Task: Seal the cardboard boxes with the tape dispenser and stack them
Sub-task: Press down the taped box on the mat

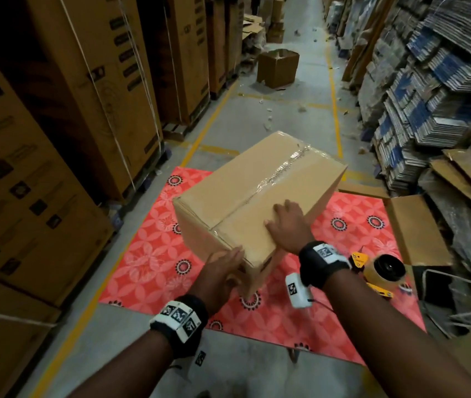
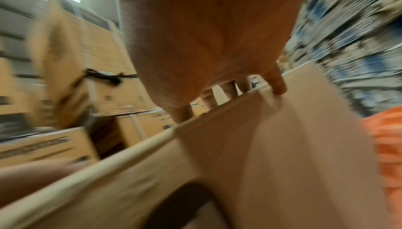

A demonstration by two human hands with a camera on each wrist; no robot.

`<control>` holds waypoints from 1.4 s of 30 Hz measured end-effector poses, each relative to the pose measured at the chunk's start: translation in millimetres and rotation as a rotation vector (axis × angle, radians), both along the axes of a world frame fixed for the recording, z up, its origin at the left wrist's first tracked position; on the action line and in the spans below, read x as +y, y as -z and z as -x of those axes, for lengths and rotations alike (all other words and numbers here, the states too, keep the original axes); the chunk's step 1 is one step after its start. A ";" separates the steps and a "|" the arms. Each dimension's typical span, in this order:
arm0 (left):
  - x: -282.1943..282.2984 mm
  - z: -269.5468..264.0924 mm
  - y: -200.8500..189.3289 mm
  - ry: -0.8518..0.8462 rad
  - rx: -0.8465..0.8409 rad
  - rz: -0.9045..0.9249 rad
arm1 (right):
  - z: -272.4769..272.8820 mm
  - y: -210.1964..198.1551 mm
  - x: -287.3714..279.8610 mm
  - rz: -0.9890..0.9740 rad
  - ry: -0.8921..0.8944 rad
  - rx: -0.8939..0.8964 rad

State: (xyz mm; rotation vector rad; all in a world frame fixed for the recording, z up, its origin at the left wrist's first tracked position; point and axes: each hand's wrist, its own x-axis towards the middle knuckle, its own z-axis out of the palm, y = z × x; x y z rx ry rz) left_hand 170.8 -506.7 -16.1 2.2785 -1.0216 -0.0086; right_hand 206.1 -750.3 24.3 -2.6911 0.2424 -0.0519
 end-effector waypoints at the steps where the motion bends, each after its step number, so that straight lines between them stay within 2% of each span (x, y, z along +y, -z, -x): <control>1: 3.7 -5.8 -2.4 -0.019 -0.034 0.001 | 6.9 0.4 13.1 0.000 -0.045 0.038; 3: 15.1 -24.5 -8.5 -0.105 -0.090 -0.007 | 21.3 5.1 38.5 0.037 -0.138 0.152; 5: 27.5 -49.6 -17.7 -0.196 -0.077 -0.090 | 34.7 5.7 57.4 0.101 -0.193 0.235; 9: 42.0 -91.7 -32.5 -0.261 0.014 -0.515 | 47.9 6.7 63.8 0.205 -0.231 0.196; 10: 43.2 -95.6 -33.0 -0.253 0.018 -0.557 | 49.4 7.3 60.8 0.215 -0.244 0.191; 13: 35.8 -89.0 -32.8 -0.243 -0.035 -0.508 | 50.7 5.2 41.2 0.186 -0.289 0.204; 17: 8.2 -53.3 -33.5 -0.228 -0.117 -0.428 | 59.7 5.4 -18.6 0.012 -0.307 0.200; 22: -18.6 -18.7 -29.7 -0.100 -0.176 -0.371 | 88.5 2.9 -84.1 -0.181 -0.217 0.179; 24: -28.1 -19.8 -34.1 -0.108 -0.174 -0.335 | 94.4 2.2 -89.1 -0.208 -0.195 0.149; 30: -48.3 -31.2 -33.7 -0.113 -0.106 -0.392 | 99.6 17.4 -77.6 -0.326 -0.094 -0.005; 38: -63.5 -8.5 -17.8 -0.181 -0.108 -0.294 | 110.9 20.3 -101.5 -0.389 -0.047 -0.057; 42: -63.0 -9.3 -15.4 -0.203 -0.102 -0.269 | 124.7 27.0 -105.8 -0.466 0.088 -0.152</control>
